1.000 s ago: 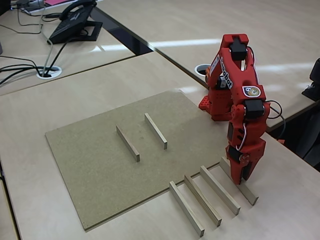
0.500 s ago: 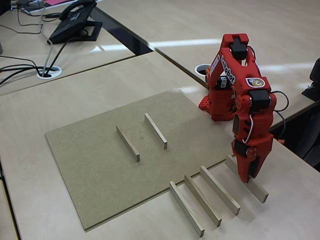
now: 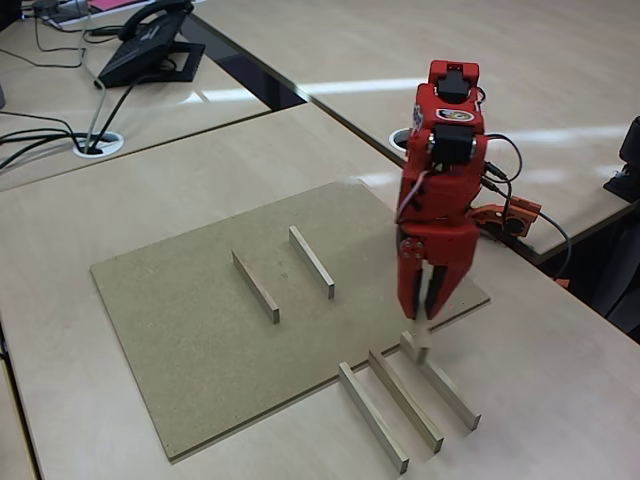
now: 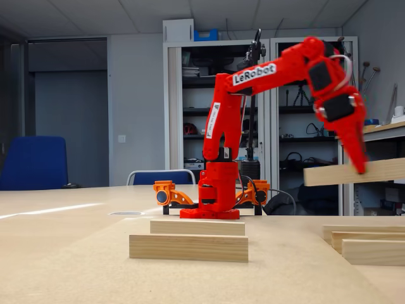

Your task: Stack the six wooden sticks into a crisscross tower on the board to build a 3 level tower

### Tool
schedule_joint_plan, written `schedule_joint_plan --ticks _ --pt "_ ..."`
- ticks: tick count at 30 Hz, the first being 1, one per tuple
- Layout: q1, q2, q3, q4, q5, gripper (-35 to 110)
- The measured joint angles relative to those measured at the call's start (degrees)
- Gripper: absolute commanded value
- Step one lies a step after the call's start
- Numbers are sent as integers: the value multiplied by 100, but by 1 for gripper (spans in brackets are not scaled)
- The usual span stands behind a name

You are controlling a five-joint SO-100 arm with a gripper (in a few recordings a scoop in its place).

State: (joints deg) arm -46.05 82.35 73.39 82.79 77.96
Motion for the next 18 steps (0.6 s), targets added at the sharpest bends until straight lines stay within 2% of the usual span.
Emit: schedule_joint_plan --ticks 8,18 --pt "1494 360 62 606 896 0" --pt "2566 914 606 694 1354 0"
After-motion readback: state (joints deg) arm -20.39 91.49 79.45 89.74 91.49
